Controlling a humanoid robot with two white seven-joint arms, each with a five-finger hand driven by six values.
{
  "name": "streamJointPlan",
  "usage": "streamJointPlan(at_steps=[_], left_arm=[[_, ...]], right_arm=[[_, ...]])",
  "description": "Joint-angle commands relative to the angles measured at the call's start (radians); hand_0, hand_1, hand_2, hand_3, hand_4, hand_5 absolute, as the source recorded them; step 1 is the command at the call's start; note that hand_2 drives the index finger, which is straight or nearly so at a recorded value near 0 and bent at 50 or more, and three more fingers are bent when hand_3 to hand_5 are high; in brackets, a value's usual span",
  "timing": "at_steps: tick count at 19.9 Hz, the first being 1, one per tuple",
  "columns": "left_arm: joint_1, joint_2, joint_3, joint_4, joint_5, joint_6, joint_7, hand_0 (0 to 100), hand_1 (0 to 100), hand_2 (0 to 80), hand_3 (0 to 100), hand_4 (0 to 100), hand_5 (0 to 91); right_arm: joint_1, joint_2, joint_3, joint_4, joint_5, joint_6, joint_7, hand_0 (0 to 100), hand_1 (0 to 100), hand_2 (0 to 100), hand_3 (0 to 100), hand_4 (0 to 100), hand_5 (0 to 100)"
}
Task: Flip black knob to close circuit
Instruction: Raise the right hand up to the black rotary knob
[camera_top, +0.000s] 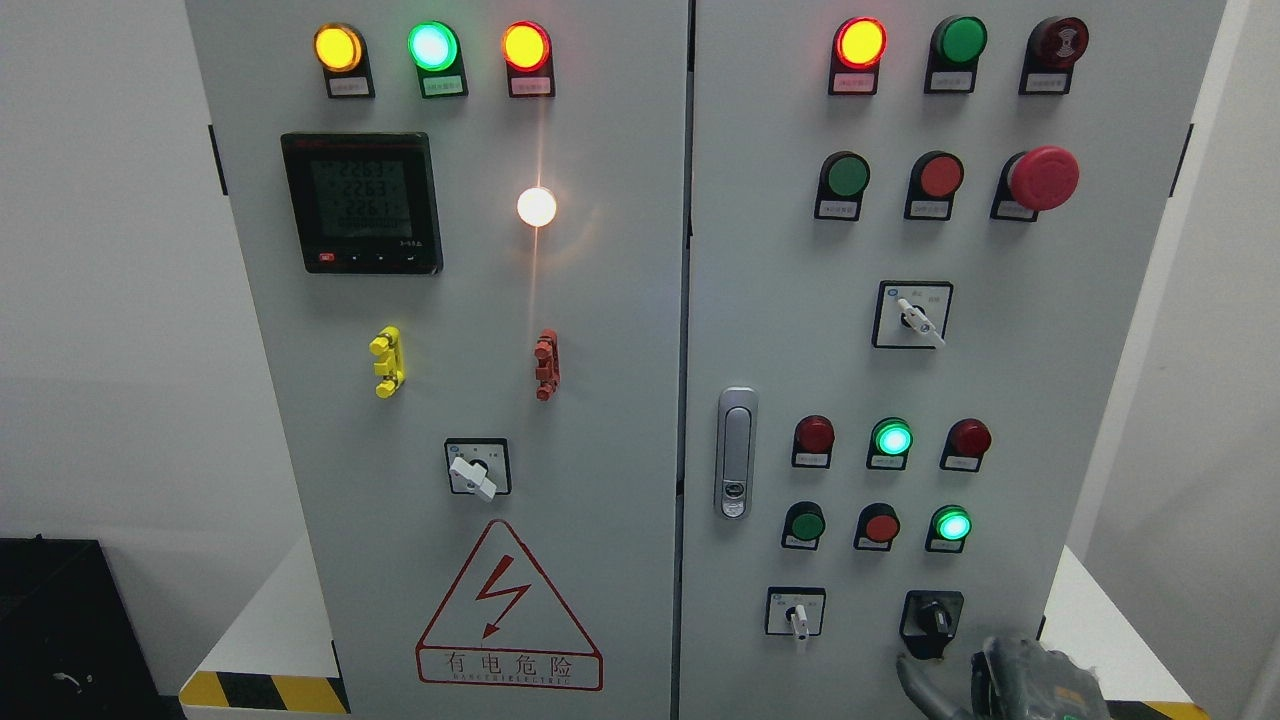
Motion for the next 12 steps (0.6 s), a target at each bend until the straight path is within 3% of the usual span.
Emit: streamJointPlan(at_steps=[1, 12], left_arm=[[0.000, 0.000, 0.000, 0.000, 0.000, 0.000, 0.001, 12, 56, 0.0, 0, 0, 0.0], [0.000, 0.000, 0.000, 0.000, 0.000, 0.000, 0.001, 12, 56, 0.0, 0, 0, 0.0]], right_arm=[[-0.024, -0.001, -0.007, 0.036, 0.021, 0.001, -0.001, 0, 0, 90, 100, 95, 95], [-0.047, -0.004, -0.039, 0.056, 0.024, -0.001, -0.001, 0, 0, 90, 100, 95, 95]])
